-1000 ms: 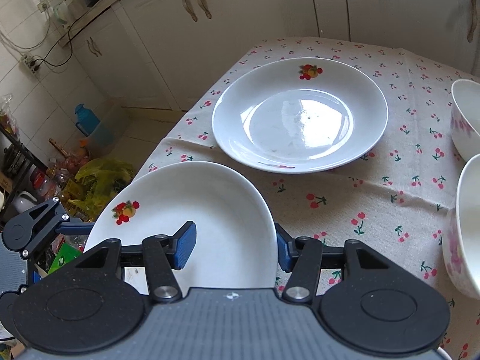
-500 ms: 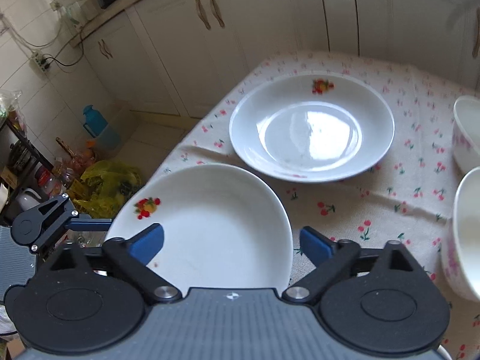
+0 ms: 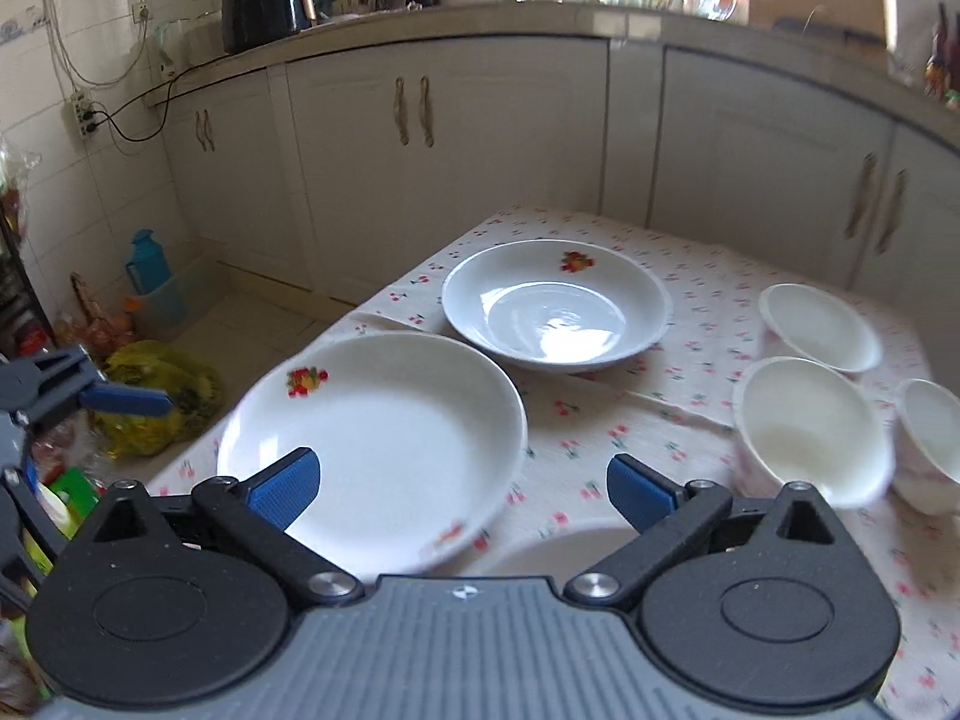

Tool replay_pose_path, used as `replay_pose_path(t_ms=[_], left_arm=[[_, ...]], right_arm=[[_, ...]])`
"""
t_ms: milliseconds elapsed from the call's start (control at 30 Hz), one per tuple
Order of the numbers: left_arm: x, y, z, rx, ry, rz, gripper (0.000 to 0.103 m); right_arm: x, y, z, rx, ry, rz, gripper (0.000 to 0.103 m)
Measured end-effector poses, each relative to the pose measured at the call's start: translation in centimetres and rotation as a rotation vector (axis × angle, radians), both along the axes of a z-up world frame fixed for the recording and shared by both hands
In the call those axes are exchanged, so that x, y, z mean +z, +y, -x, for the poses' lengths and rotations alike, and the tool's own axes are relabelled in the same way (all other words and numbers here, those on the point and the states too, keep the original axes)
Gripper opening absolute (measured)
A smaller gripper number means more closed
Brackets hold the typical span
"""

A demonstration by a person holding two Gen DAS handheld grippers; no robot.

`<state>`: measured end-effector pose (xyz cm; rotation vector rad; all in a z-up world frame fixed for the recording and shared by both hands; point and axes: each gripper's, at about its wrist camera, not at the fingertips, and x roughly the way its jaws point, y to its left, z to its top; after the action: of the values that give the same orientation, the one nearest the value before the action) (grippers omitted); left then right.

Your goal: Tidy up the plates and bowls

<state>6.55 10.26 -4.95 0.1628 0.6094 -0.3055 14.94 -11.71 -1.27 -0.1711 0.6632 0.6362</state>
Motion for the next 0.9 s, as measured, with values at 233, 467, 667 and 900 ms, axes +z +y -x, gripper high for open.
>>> replay_pose_path(t_ms=[233,467,667,900], left_arm=[[0.5,-3.1,2.2,0.064,-0.028,0.074,0.102],[0.8,-6.0,2.2,0.116,-0.047,0.161,0.102],[1.1,-7.9,2.0,0.089,-0.044,0.151,0.102],[1.1,-8.9,0.8,0.098,0.005,0.141,0.102]], right_arm=[[-1.4,-4.3,5.1,-0.096,-0.034,-0.021,0.103],[-3.5,-8.6,9.1,-0.205,-0.066,-0.008,0.103],[-5.2,-11.0,11.3,-0.181,-0.062,-0.003,0.103],[-7.2,-11.5,11.1,-0.171,-0.055,0.031,0.103]])
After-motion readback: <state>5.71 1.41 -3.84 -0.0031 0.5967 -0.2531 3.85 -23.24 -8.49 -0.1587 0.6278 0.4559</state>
